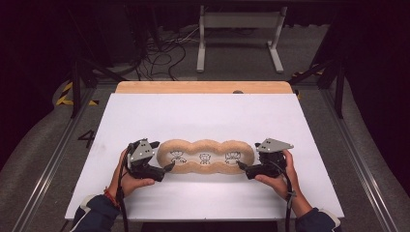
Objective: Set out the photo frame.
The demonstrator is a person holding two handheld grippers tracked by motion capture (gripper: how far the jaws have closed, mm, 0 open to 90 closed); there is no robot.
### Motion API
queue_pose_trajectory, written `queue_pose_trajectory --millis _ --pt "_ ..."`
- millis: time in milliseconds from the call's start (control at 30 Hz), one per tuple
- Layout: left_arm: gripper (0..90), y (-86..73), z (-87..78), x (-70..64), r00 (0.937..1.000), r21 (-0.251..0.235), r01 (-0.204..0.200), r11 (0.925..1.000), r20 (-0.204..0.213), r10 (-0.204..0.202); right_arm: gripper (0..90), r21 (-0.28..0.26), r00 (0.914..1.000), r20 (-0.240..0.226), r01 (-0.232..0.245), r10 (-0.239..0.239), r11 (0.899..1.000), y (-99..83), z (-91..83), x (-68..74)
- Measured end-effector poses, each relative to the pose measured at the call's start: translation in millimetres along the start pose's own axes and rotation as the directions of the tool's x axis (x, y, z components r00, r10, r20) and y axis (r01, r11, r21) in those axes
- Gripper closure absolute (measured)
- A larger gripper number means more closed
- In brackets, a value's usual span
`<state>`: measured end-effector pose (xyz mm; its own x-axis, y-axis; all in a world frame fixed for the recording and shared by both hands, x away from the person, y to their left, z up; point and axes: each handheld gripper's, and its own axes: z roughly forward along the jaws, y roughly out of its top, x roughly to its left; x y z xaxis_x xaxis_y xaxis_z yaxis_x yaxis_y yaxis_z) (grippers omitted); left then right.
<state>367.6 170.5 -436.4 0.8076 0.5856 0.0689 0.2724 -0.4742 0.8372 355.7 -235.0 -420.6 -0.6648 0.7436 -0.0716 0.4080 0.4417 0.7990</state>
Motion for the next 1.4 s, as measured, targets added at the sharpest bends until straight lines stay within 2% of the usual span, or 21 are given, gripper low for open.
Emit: queue_pose_trajectory --millis 167,200,333,400,633,700,1000,1100,1400 --pt "6.0 0.0 -3.0 -1.3 0.9999 -0.005 -0.015 0.9999 0.0 0.015 7.9 0.007 0.9999 0.0 0.016 -0.016 1.0 1.0 -0.9 0.0" --pt "6.6 0.6 -4.1 -2.3 0.9995 -0.004 -0.027 0.9996 -0.014 0.027 9.5 0.011 0.9993 -0.004 0.038 -0.038 0.999 2.3 -2.5 1.2" --pt "7.0 1.0 -5.8 -3.9 0.9988 0.003 -0.043 0.9991 -0.025 0.043 9.9 0.02 0.9972 0.0 0.074 -0.074 0.997 4.6 -5.4 1.6" --pt "7.2 0.7 -7.5 -4.8 0.9986 -0.002 -0.043 0.9991 -0.03 0.043 10.0 0.011 0.9981 -0.001 0.062 -0.062 0.998 4.8 -8.1 0.2" --pt "8.0 0.1 -12.2 -5.1 0.998 -0.003 -0.049 0.9988 -0.039 0.049 10.0 0.022 0.9965 0.013 0.083 -0.083 0.996 3.1 -14.2 0.4" --pt "8.1 0.4 -12.2 -6.5 0.9974 0.0 -0.06 0.9982 -0.041 0.06 10.4 0.034 0.9931 0.04 0.109 -0.11 0.994 1.0 -18.6 2.0" --pt "8.3 -0.3 -14.8 -8.3 0.9978 -0.003 -0.055 0.9985 -0.038 0.055 10.8 0.035 0.9937 0.058 0.094 -0.096 0.995 -5.8 -26.1 -1.7" --pt "8.3 -2.8 -17.8 -8.6 0.9973 0.006 -0.06 0.9982 -0.041 0.061 13.7 0.032 0.9931 0.056 0.101 -0.102 0.994 -8.1 -30.2 -2.1" --pt "8.5 -10.6 -29.0 -7.1 0.9974 0.001 -0.05 0.9987 -0.051 0.05 13.7 0.024 0.9933 0.068 0.092 -0.093 0.996 -14.8 -37.7 -3.7"
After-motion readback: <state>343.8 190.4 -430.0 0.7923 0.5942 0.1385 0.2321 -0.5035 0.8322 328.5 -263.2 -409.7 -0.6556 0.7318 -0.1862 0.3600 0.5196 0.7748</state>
